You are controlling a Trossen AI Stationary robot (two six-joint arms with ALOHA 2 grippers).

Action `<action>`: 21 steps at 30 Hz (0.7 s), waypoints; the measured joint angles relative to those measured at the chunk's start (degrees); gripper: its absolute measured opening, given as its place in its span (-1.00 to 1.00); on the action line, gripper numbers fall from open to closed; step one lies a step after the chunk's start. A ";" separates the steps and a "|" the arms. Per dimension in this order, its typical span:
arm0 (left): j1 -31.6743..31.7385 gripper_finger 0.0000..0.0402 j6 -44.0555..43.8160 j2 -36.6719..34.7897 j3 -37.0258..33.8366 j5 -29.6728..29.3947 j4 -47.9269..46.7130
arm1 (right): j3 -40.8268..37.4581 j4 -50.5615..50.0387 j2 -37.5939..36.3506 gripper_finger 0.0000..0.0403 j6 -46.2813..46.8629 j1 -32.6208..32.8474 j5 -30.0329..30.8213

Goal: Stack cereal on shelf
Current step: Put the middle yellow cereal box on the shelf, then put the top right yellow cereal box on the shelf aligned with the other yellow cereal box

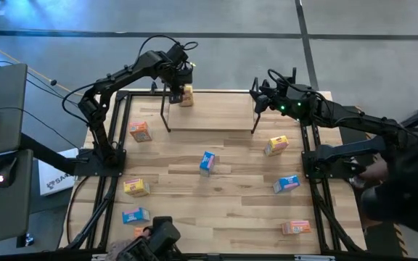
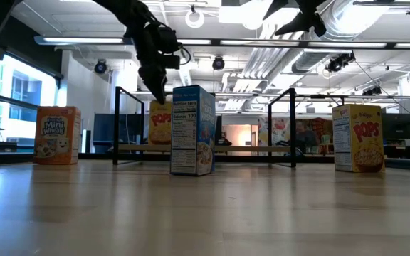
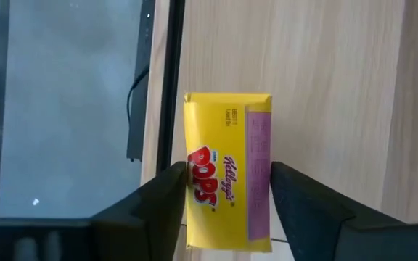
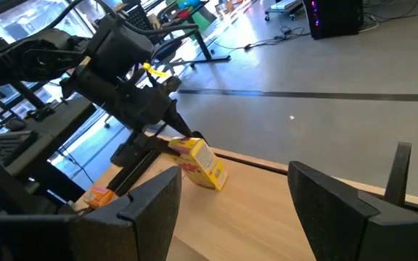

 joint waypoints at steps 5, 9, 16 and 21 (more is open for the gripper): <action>-0.20 0.00 0.19 -0.33 0.00 -3.94 0.05 | 0.00 0.00 0.00 0.22 -0.01 0.00 0.00; -0.20 0.00 0.10 -1.42 0.13 -4.78 0.10 | 0.00 0.00 0.00 0.22 -0.02 0.00 0.00; -0.22 0.00 -1.99 -2.54 3.76 -4.53 -0.81 | 0.00 0.02 0.00 0.22 -0.02 0.00 0.00; -0.18 0.00 -8.91 -4.52 8.52 0.48 0.46 | 0.00 0.04 0.00 0.22 -0.02 0.00 0.01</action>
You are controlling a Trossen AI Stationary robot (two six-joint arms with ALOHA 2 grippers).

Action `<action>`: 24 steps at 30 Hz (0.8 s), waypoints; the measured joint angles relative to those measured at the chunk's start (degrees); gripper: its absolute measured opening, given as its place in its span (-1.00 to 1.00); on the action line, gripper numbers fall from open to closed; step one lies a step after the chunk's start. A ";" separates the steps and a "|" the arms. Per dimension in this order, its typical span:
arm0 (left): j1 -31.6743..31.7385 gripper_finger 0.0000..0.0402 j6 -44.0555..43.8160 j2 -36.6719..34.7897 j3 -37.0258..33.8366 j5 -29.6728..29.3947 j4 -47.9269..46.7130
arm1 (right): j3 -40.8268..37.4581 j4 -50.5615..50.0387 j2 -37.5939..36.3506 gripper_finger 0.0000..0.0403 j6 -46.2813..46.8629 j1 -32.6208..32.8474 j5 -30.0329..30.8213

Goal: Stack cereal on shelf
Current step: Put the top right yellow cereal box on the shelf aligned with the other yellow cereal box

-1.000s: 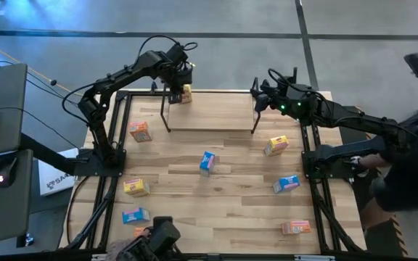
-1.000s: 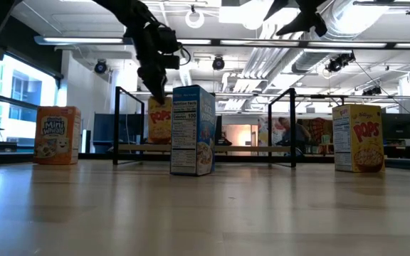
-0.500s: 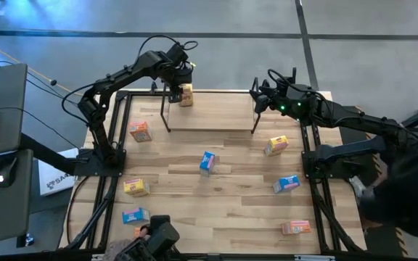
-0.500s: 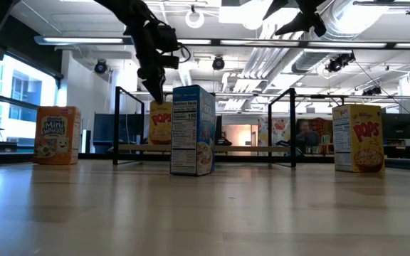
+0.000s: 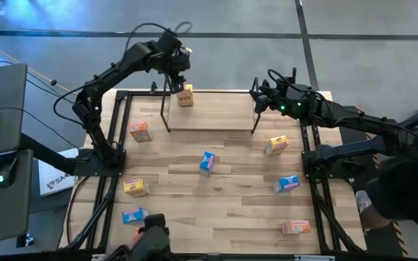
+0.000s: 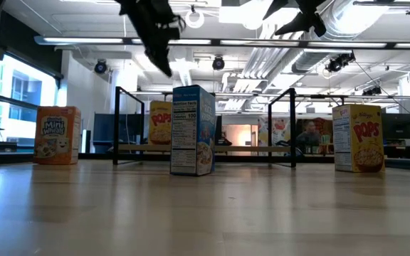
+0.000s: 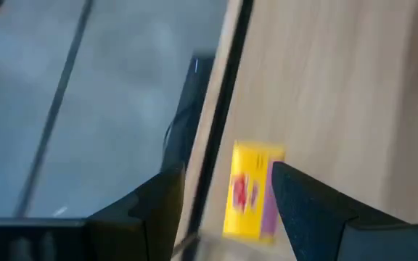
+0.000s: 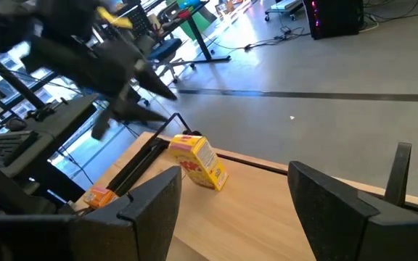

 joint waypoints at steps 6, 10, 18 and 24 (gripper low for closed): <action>-0.06 -0.25 -21.42 -7.75 -6.00 16.39 10.72 | -0.01 0.02 0.00 0.22 0.00 0.00 0.05; -4.17 -0.70 -29.27 -16.91 -20.16 17.31 24.99 | -0.02 0.02 0.00 0.22 0.35 0.00 -0.34; -14.50 -0.80 -45.17 -36.89 -48.93 16.97 57.84 | -0.02 0.04 0.00 0.22 -3.54 -0.02 -3.87; -18.99 -0.67 -48.83 -44.92 -56.53 12.46 66.56 | -0.02 0.09 -0.02 0.22 -9.62 -0.02 -7.07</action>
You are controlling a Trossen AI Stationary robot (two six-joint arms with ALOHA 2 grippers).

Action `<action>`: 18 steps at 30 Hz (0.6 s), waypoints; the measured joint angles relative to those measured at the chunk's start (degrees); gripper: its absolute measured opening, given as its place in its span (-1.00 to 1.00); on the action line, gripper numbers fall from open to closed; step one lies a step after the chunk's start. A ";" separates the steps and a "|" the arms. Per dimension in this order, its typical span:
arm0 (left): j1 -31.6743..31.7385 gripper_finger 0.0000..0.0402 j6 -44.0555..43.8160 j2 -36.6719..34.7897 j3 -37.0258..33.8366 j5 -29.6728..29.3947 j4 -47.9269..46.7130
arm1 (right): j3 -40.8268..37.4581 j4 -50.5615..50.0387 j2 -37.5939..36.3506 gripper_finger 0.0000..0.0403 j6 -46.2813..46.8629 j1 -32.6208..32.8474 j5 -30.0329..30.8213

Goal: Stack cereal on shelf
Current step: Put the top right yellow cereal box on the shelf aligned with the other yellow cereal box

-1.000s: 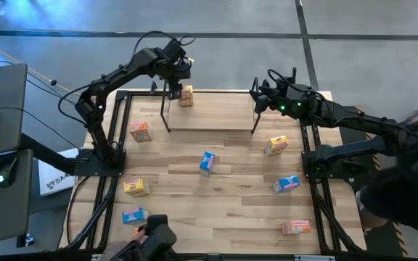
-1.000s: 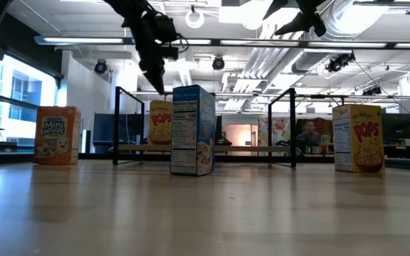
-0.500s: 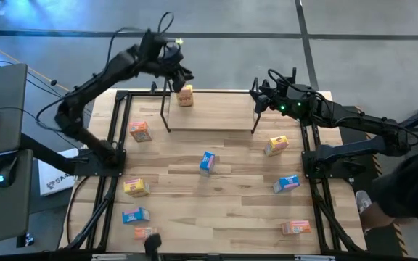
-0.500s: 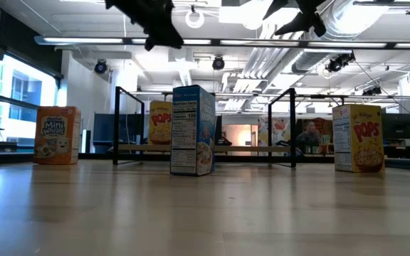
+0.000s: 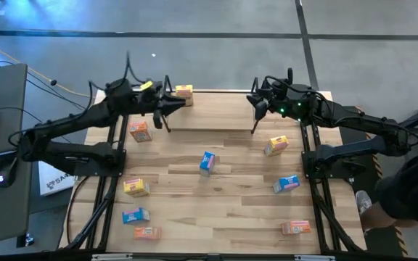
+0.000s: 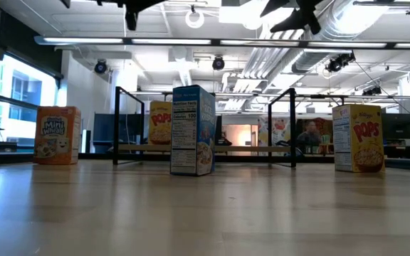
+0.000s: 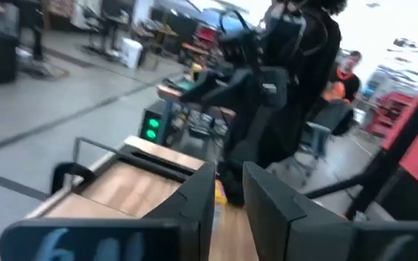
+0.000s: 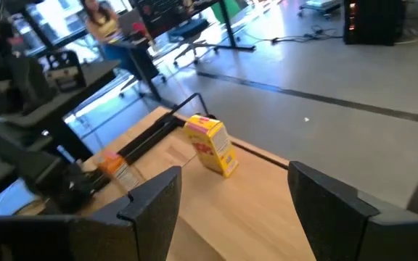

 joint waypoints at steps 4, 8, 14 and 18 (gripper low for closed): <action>-1.07 -0.63 1.68 -1.35 -0.32 -3.19 -0.06 | 0.00 -0.02 0.00 0.22 -1.44 -0.03 -4.29; -1.07 -0.55 3.41 -1.28 -0.32 -4.57 -0.05 | 1.19 -2.92 0.04 0.22 -4.94 -0.40 -11.63; -1.07 -0.29 3.45 -0.84 -0.32 -5.74 -0.14 | 8.66 -19.76 0.03 0.22 -7.24 -2.80 -15.38; -1.07 -0.09 3.44 -0.83 -0.32 -5.89 -0.15 | 11.95 -29.90 -0.06 0.22 -6.82 -4.29 -15.42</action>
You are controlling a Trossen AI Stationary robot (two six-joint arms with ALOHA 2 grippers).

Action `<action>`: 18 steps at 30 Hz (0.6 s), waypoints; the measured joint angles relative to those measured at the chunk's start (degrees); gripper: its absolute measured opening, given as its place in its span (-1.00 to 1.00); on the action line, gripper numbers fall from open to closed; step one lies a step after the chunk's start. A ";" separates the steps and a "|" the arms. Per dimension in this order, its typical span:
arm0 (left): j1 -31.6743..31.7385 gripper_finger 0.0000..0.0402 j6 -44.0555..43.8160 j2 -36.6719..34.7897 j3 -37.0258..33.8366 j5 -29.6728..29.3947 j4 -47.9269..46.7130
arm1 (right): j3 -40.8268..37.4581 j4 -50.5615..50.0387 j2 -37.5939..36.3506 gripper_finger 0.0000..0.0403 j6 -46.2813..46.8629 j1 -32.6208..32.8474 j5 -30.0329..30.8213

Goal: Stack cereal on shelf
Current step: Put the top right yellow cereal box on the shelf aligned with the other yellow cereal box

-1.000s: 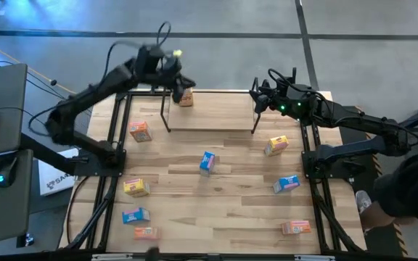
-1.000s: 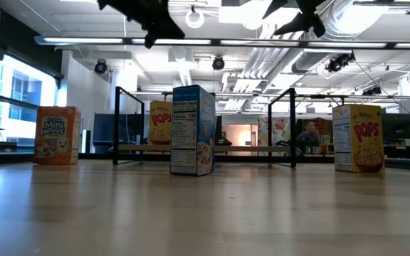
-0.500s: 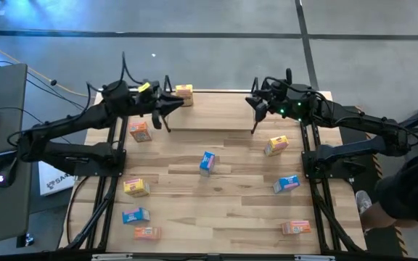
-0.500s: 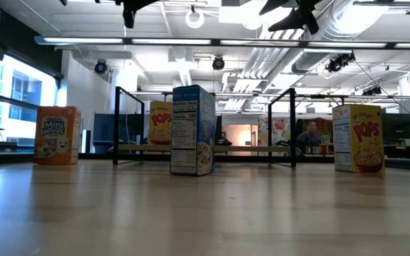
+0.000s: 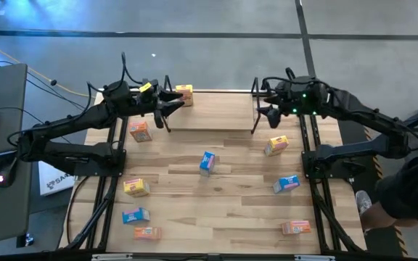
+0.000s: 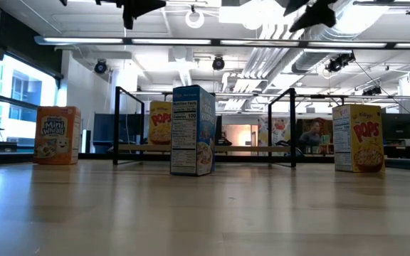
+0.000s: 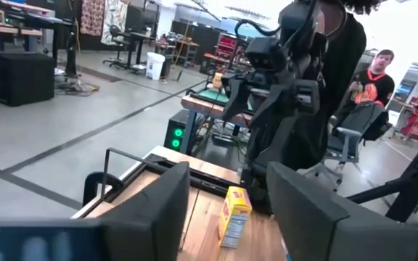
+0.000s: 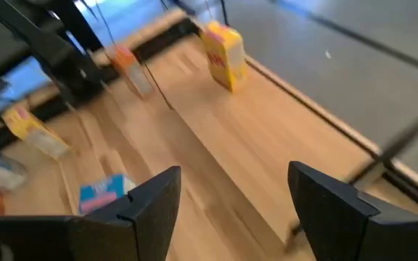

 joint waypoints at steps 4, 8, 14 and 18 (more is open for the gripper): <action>0.02 0.05 0.00 -0.02 0.00 0.00 -0.02 | 0.72 -13.09 0.03 0.22 2.22 -0.05 -4.80; 0.02 0.14 -0.12 -0.02 0.00 0.00 -0.04 | -1.58 -24.22 0.08 0.28 2.53 0.01 -9.04; 0.02 0.18 -1.38 -0.02 0.00 0.00 -0.04 | -6.98 -29.04 0.56 0.41 -5.62 0.07 -13.41; 0.02 0.18 -1.42 -0.02 0.00 -0.02 -0.20 | -9.97 -28.83 3.52 0.45 -17.63 0.11 -10.90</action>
